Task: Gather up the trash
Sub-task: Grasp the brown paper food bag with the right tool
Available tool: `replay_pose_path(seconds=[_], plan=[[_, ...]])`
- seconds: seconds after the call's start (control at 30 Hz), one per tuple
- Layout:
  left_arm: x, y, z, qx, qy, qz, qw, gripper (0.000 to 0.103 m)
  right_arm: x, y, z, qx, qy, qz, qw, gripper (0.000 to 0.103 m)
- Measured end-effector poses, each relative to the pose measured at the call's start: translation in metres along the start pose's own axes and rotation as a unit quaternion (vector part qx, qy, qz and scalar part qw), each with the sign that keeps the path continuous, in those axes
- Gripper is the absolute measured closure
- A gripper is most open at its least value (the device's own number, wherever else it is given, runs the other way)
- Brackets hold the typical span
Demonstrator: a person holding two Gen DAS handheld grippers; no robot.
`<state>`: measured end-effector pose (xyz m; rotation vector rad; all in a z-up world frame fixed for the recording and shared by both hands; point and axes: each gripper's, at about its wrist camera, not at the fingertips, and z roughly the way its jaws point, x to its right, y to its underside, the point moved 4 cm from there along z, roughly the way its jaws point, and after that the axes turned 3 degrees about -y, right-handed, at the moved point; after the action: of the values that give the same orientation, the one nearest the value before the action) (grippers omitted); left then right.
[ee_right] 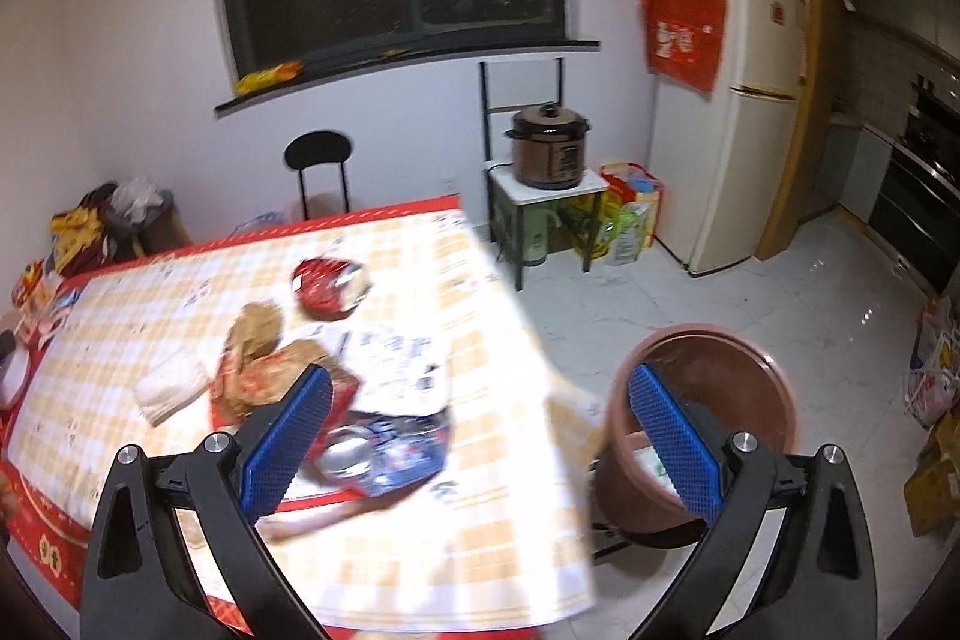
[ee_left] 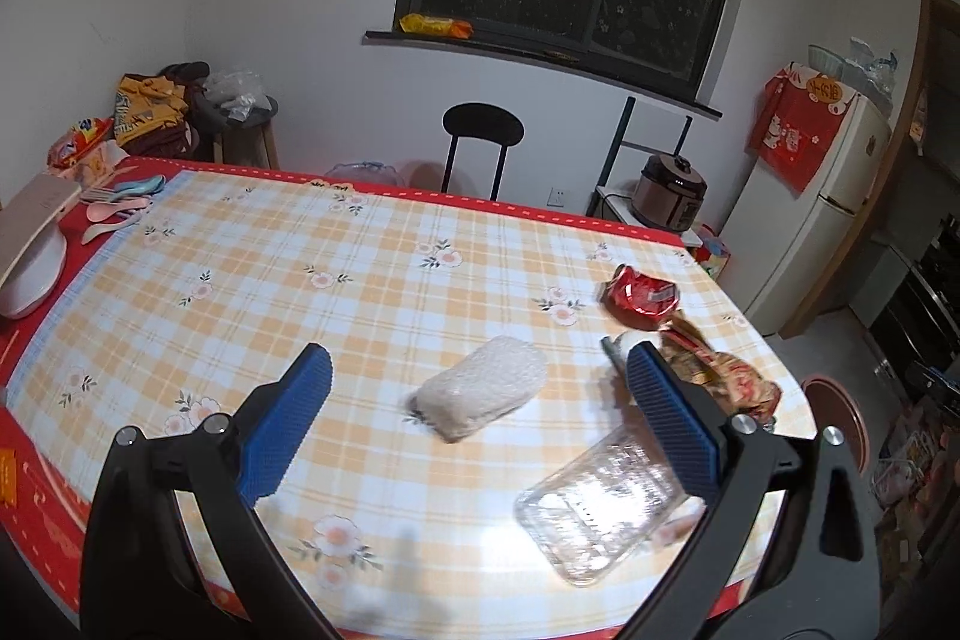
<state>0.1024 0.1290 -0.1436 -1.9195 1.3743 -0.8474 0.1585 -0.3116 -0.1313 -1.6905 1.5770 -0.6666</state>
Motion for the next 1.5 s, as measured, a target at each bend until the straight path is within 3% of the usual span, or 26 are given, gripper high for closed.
replay_pose_path(seconds=[0.33, 0.53, 0.93, 1.17, 1.27, 1.5], plan=[[-0.051, 0.001, 0.034, -0.028, 0.019, 0.0, 0.9994, 0.006, -0.103, 0.01, 0.044, -0.04, -0.033, -0.041, 0.998, 0.005], [-0.078, 0.014, 0.048, -0.051, 0.019, -0.023, 0.9983, 0.006, -0.15, 0.017, 0.092, -0.08, -0.04, -0.078, 0.993, 0.005], [-0.109, 0.034, 0.072, -0.087, 0.014, -0.051, 0.9948, 0.006, -0.159, 0.028, 0.164, -0.137, 0.005, -0.056, 0.989, 0.005], [-0.11, 0.036, 0.079, -0.096, 0.019, -0.057, 0.9935, 0.006, -0.167, 0.024, 0.173, -0.143, 0.034, -0.078, 0.986, 0.005], [-0.108, 0.037, 0.082, -0.099, 0.022, -0.058, 0.9932, 0.006, -0.172, 0.019, 0.167, -0.135, 0.02, -0.091, 0.986, 0.005], [-0.101, 0.038, 0.093, -0.108, 0.031, -0.06, 0.9919, 0.006, -0.186, 0.025, 0.174, -0.163, 0.022, -0.163, 0.973, 0.005]])
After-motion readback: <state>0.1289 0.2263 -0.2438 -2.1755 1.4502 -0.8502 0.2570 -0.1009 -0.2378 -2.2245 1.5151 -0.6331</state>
